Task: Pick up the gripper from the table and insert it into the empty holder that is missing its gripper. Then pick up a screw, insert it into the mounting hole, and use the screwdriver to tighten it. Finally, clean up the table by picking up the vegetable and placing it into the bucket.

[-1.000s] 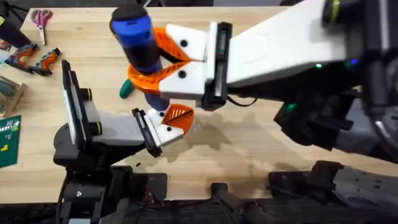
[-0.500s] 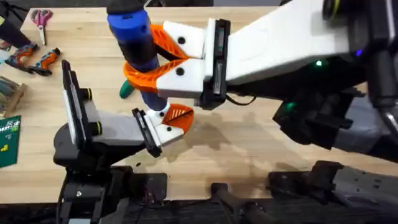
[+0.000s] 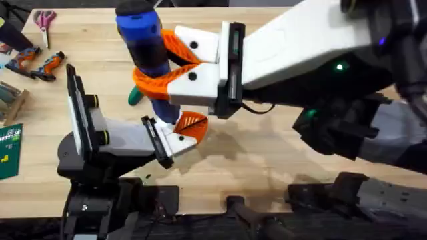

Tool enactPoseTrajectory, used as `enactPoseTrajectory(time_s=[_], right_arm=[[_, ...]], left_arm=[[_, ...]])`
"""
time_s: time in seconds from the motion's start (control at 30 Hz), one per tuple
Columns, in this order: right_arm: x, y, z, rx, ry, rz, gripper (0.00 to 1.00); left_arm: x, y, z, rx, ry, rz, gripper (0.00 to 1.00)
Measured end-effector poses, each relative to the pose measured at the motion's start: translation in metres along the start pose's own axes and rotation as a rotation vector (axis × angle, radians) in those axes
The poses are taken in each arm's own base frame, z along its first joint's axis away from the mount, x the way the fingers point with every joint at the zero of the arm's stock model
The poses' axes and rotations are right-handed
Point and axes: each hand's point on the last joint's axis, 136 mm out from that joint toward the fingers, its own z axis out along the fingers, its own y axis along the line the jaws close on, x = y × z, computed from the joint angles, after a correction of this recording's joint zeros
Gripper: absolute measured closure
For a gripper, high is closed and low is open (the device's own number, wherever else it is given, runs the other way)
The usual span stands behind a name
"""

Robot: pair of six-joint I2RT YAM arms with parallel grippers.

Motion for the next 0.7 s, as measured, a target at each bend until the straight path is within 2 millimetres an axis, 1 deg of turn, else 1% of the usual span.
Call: enactPoseTrajectory(time_s=[0.7], right_arm=[[0.0054, -0.0007, 0.0005, 0.001, 0.026, 0.016, 0.975]], left_arm=[[0.0000, 0.0000, 0.0000, 0.000, 0.000, 0.000, 0.997]])
